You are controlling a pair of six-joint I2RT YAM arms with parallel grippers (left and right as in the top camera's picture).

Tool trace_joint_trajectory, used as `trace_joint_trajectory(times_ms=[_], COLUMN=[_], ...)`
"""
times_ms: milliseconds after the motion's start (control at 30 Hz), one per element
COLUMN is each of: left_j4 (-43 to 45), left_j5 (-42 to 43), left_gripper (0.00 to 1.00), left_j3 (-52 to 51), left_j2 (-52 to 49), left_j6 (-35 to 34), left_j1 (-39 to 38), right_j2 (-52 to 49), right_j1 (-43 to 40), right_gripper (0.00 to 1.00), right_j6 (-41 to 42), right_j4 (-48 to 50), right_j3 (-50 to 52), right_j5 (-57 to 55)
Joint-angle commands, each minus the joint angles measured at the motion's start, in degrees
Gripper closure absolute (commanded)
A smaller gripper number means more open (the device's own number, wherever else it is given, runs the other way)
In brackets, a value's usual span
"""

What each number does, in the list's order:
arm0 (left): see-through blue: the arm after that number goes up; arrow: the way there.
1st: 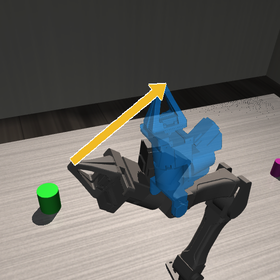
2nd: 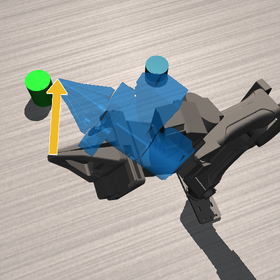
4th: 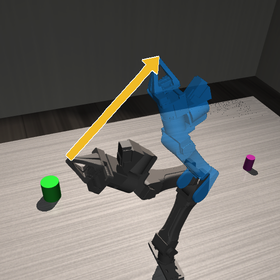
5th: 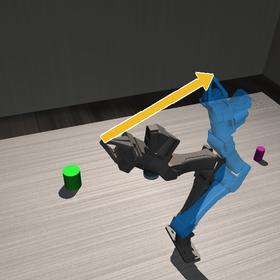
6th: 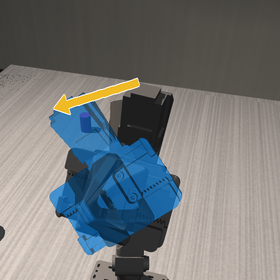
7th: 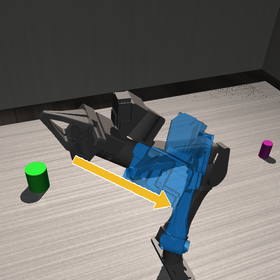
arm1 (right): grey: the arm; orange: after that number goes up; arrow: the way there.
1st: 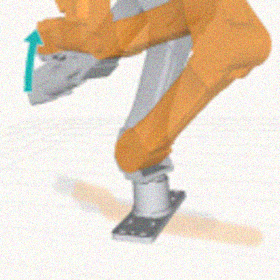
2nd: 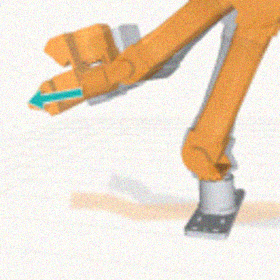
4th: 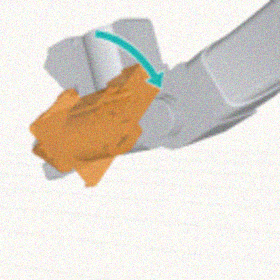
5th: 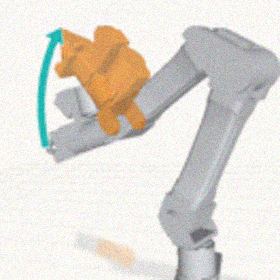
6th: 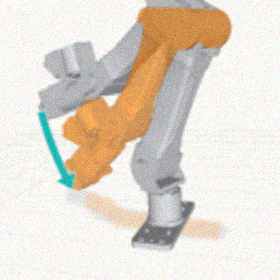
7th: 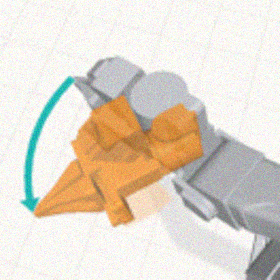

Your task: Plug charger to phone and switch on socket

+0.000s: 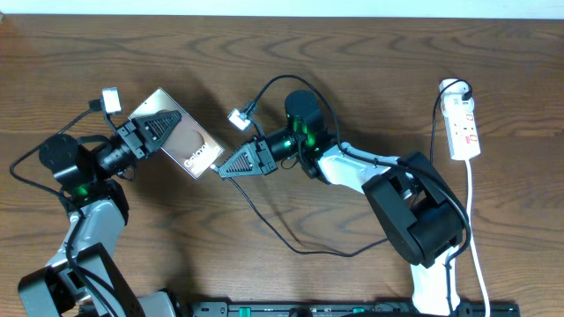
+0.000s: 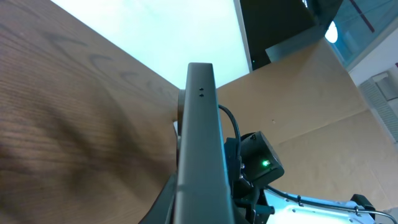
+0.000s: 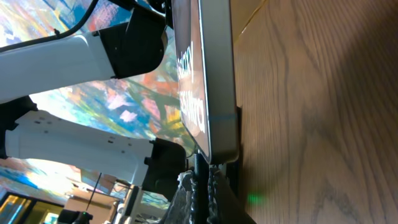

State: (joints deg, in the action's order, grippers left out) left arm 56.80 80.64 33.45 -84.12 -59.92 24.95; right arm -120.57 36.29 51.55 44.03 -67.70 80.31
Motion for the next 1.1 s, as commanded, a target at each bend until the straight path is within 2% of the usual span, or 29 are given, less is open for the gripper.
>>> trace_joint_trajectory(times_ms=[0,600,1067], left_j4=[0.3,0.3,0.3], left_j5=[2.3,2.3,3.9], left_gripper=[0.93,0.93,0.92], left_j3=[0.5,0.5,0.5], left_j2=[0.1,0.1,0.1], left_j6=[0.0,-0.4,-0.4], left_j1=[-0.7,-0.7,-0.7], right_j2=[-0.3,-0.3,-0.3], right_j1=[0.6,0.6,0.6], right_gripper=[0.99,0.99,0.99], right_j6=[0.8,2.9,2.9], right_j4=[0.3,0.4,2.6], right_j3=[-0.1,-0.1,-0.1], right_j5=[-3.3,-10.0,-9.9])
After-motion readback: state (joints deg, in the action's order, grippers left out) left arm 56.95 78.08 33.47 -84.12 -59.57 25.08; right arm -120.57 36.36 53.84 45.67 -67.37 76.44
